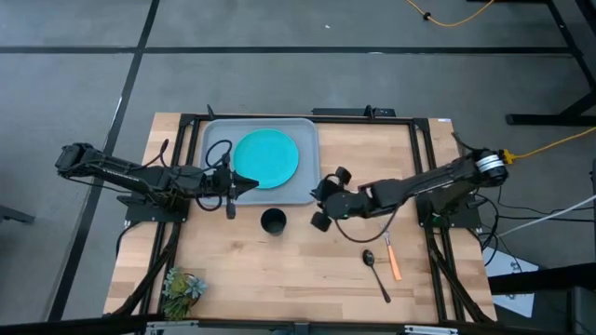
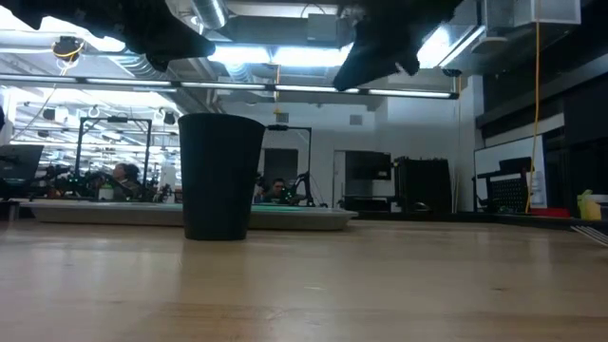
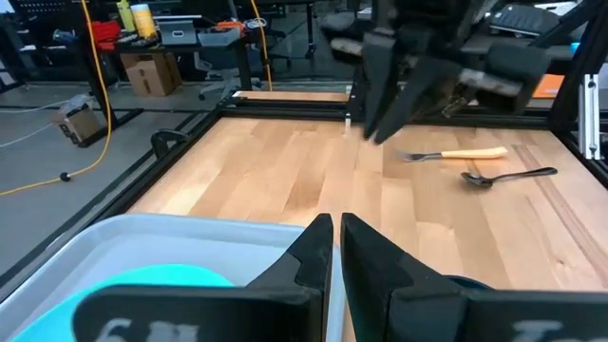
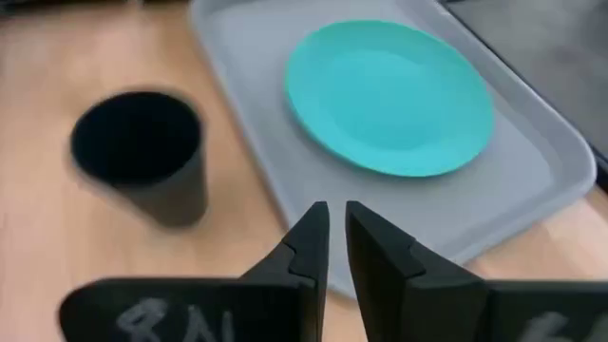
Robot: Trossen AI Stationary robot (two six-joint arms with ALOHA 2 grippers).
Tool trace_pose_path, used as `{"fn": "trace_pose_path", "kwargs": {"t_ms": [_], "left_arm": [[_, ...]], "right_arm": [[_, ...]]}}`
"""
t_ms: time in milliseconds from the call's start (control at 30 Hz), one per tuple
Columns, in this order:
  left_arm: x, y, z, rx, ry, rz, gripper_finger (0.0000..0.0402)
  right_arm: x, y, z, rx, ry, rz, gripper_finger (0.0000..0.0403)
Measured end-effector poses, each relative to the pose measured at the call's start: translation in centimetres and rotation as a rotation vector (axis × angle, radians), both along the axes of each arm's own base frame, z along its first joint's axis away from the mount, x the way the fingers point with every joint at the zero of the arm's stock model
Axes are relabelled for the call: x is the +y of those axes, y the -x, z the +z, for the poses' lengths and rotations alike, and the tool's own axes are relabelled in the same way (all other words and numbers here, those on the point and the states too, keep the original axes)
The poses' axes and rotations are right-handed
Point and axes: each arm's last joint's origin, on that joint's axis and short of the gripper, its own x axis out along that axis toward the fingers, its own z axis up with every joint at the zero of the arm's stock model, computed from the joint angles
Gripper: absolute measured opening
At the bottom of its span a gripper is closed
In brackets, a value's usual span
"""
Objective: Pick and place plate/cup/fork/spoon on tray
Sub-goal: Put the black cup on the serving tray to the top left of the blue plate
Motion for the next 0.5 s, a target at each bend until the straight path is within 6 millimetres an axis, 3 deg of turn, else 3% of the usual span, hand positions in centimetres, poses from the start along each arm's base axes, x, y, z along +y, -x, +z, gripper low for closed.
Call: {"fn": "trace_pose_path", "kwargs": {"t_ms": [200,500], "left_arm": [[0.0,0.0,0.2,0.009,-0.123,-0.012,0.0020],[1.1,-0.2,1.7,-0.121,-0.182,0.109,0.0020]], "right_arm": [[-0.3,1.4,-0.1,0.195,0.201,0.106,0.0046],[-3.2,3.6,-1.8,0.372,0.108,-0.180,0.0046]]}}
